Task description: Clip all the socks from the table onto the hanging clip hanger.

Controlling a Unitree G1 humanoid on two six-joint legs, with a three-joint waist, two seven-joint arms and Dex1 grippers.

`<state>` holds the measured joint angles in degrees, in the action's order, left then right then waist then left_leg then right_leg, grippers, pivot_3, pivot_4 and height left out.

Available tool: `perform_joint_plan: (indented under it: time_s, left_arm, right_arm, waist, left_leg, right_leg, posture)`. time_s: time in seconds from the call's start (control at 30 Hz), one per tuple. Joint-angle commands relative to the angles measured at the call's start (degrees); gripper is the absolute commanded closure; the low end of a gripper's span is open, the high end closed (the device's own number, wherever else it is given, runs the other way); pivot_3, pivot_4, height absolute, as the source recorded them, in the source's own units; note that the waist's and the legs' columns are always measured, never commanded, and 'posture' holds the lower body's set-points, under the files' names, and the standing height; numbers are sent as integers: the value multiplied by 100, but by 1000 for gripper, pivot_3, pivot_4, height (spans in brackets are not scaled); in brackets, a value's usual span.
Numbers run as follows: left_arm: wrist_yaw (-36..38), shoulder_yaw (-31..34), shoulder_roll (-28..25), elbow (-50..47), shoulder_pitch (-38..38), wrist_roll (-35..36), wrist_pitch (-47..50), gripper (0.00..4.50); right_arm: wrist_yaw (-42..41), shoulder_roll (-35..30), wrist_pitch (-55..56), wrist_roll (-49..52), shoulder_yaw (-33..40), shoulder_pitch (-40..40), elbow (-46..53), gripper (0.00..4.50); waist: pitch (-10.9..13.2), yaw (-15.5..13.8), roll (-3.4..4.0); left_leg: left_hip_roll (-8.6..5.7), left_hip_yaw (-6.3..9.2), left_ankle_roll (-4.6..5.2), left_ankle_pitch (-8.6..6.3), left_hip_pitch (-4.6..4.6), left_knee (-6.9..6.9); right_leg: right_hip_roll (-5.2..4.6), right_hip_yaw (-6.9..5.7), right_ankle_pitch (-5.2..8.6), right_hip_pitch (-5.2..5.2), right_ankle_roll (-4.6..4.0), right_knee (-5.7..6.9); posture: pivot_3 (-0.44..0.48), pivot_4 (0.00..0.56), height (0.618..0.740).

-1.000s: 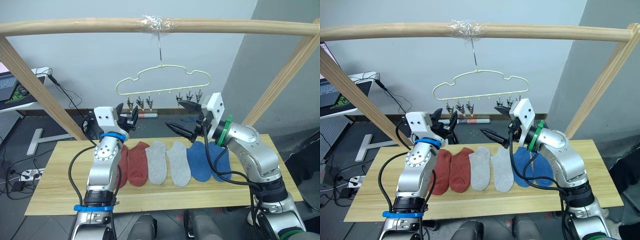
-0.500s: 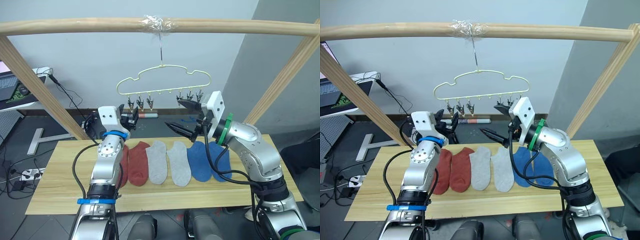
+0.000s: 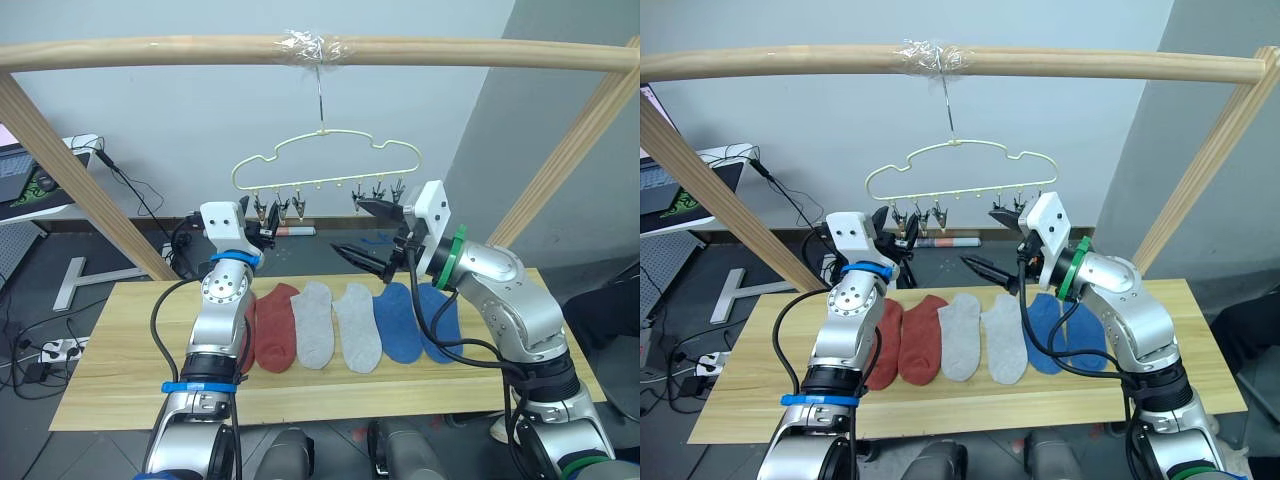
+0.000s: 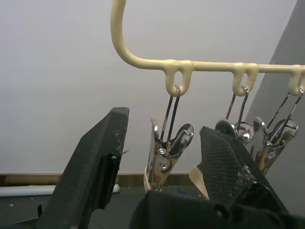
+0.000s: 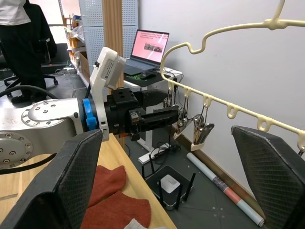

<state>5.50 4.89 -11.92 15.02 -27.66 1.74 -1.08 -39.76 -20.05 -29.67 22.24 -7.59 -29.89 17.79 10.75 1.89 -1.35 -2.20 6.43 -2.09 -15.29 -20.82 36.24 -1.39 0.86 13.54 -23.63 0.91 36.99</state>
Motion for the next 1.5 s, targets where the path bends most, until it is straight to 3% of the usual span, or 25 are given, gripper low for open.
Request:
perform_joint_plan:
  time_s: [0.03,0.5,0.6,0.77,0.87,1.23,1.5]
  left_arm:
    - [-37,24,3,-360,34,-17,-68,1768]
    - [73,41,26,-355,-21,91,-57,1768]
    - [124,41,50,-388,-16,169,-32,2343]
    - [150,44,49,-405,-17,191,-2,3815]
    - [152,49,54,-425,-5,205,12,4422]
    - [206,72,34,-469,-4,301,196,4481]
    - [622,349,76,-788,126,1082,834,4481]
  right_arm:
    - [16,3,3,162,146,-104,244,0]
    - [63,-9,40,190,140,-108,202,0]
    - [71,-10,47,187,135,-97,214,0]
    - [99,-9,32,200,136,-90,235,0]
    - [111,-16,31,209,136,-83,240,0]
    - [198,-35,13,120,68,49,229,0]
    - [897,-466,247,-1146,-207,979,-385,0]
  waist:
    - [0,-2,0]
    - [0,-1,0]
    - [0,-1,0]
    - [0,-1,0]
    - [0,-1,0]
    - [0,-1,0]
    - [0,-7,-1]
  left_leg:
    - [0,0,0,0,0,0]
    - [0,-1,0,0,0,0]
    - [0,0,0,0,0,0]
    - [0,-1,0,0,0,0]
    - [0,0,0,0,0,0]
    - [0,-1,0,0,0,0]
    - [-2,-3,0,0,-1,0]
  right_leg:
    - [0,0,0,0,0,0]
    - [0,-1,0,0,1,0]
    - [0,-1,0,0,1,0]
    - [0,-1,0,0,1,0]
    - [0,-1,0,0,1,0]
    - [0,-1,0,0,1,1]
    - [-1,2,0,0,2,0]
  posture:
    - [-75,185,740]
    - [-74,188,740]
    - [-76,188,740]
    - [-76,190,740]
    - [-77,191,740]
    - [-75,194,740]
    - [-64,194,740]
